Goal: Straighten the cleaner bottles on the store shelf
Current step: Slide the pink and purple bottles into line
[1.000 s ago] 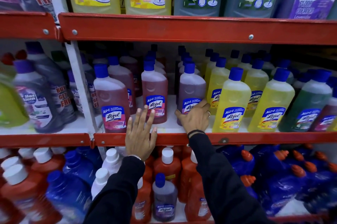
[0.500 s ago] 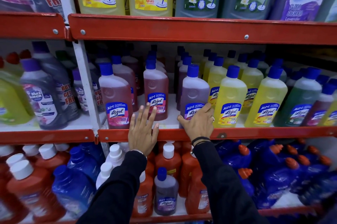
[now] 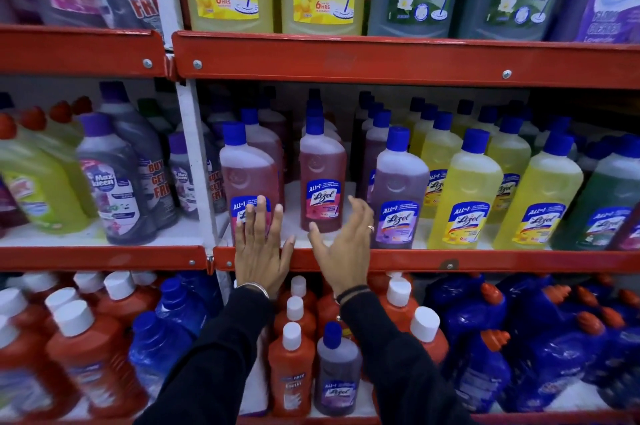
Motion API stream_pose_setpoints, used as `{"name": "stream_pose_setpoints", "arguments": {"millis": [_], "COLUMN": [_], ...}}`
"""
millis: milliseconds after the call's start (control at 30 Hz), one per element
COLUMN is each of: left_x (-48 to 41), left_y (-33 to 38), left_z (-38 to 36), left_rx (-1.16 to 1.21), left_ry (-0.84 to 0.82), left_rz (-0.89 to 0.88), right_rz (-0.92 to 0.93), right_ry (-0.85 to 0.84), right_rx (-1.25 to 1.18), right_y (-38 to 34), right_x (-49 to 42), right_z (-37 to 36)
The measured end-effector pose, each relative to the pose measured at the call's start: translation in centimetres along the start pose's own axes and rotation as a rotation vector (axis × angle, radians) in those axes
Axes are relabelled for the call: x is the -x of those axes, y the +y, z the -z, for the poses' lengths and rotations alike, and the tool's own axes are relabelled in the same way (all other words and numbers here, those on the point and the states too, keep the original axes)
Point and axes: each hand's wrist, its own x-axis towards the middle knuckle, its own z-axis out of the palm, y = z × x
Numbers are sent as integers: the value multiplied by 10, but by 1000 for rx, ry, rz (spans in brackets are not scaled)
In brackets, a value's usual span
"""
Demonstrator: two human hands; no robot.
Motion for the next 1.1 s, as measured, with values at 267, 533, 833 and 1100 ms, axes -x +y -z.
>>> {"name": "stream_pose_setpoints", "arguments": {"millis": [267,533,833,1100], "left_x": [-3,-4,-4,-3], "left_y": [-6,-5,-4,-3], "left_z": [-7,-6,-5,-2], "left_rx": [-2,-1,12,13], "left_ry": [72,88,93,84], "left_rz": [-68,-77,-71,-54], "right_rz": [-343,-370,-383,-355], "right_ry": [-218,-257,-284,-291], "right_rx": [123,231,276,299], "right_y": [-13,-18,-23,-35], "right_x": [-41,-51,-35,-18], "right_z": [-50,-48,-26,-9]}}
